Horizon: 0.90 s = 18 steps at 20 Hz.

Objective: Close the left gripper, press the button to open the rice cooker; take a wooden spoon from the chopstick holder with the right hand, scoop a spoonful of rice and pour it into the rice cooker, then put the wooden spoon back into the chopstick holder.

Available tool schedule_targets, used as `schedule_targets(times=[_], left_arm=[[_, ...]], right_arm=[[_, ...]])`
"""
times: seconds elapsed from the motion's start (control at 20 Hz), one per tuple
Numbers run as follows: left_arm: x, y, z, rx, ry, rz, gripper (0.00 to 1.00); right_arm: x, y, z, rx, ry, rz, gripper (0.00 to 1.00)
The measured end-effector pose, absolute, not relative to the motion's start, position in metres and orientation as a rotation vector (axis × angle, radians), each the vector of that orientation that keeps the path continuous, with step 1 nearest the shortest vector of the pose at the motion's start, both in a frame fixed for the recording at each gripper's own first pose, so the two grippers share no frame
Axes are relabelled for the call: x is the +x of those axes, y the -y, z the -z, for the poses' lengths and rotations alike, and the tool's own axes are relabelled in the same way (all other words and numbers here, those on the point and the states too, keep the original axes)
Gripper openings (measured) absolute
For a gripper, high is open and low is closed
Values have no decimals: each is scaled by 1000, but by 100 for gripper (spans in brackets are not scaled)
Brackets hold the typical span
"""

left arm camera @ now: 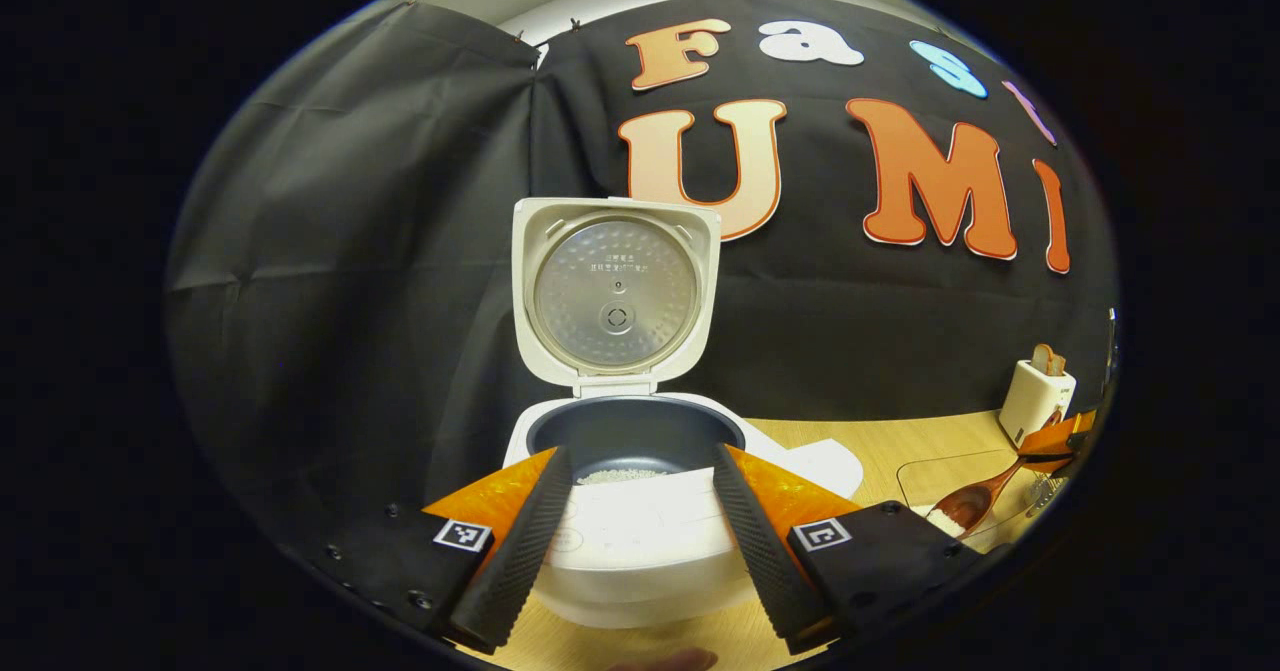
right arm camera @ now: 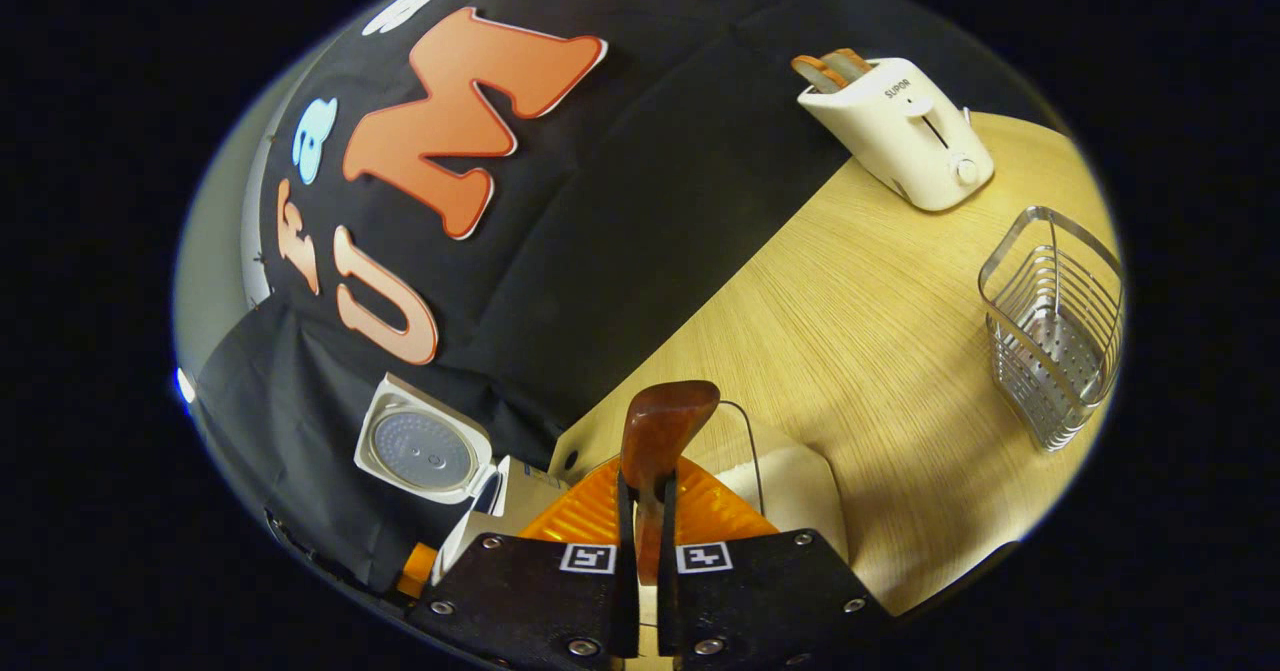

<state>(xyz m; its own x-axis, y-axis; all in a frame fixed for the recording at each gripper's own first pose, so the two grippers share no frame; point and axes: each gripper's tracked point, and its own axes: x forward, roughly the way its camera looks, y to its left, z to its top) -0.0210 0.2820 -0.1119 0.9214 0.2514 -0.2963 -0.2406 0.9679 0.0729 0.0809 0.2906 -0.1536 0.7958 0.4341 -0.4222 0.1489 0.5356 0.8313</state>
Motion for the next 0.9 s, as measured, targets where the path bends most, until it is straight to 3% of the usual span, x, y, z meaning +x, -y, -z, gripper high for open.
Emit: schedule_targets(times=[0.9], left_arm=[[-22,-277,102,21,-281,-258,93]], right_arm=[[116,-262,67,1723,-453,-264,7]])
